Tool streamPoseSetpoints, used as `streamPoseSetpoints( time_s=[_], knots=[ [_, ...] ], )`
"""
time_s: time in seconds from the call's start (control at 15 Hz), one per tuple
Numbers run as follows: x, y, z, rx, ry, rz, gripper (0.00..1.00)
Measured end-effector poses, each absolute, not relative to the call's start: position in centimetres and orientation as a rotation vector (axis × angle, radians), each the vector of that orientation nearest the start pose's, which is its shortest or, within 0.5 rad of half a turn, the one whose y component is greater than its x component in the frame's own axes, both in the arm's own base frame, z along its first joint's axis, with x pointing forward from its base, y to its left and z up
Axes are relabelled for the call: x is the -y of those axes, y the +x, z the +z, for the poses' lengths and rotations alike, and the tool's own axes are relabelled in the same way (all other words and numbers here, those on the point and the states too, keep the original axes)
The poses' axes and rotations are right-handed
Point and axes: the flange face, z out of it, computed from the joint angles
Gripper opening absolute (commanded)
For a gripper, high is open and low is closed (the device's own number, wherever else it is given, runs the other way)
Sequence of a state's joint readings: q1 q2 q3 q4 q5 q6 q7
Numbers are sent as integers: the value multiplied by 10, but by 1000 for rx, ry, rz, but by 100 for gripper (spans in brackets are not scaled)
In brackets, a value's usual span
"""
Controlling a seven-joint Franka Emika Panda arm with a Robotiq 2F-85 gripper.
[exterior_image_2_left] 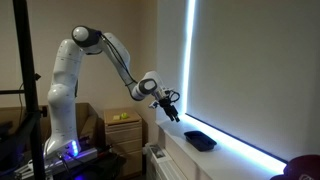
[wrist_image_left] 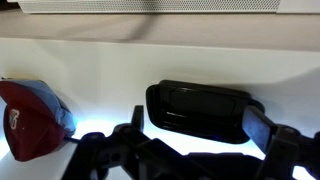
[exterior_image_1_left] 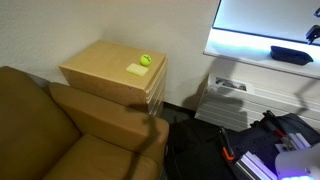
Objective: Move the black bowl to the left
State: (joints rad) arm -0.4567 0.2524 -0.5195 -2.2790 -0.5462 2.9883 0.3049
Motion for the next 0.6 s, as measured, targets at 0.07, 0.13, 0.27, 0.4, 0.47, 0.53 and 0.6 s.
streamPoseSetpoints(
  time_s=[0.07, 0.13, 0.27, 0.4, 0.47, 0.53, 0.6],
  knots=[
    [456, 358, 293, -1344, -3277, -573, 100],
    [465, 367, 285, -1432, -3219, -579, 100],
    [476, 390, 274, -1533, -3109, -588, 100],
    [485, 414, 279, -1511, -3043, -601, 100],
    [489, 425, 290, -1459, -3033, -633, 100],
    [495, 433, 306, -1398, -3035, -668, 100],
    [499, 436, 316, -1390, -3033, -693, 100]
  ],
)
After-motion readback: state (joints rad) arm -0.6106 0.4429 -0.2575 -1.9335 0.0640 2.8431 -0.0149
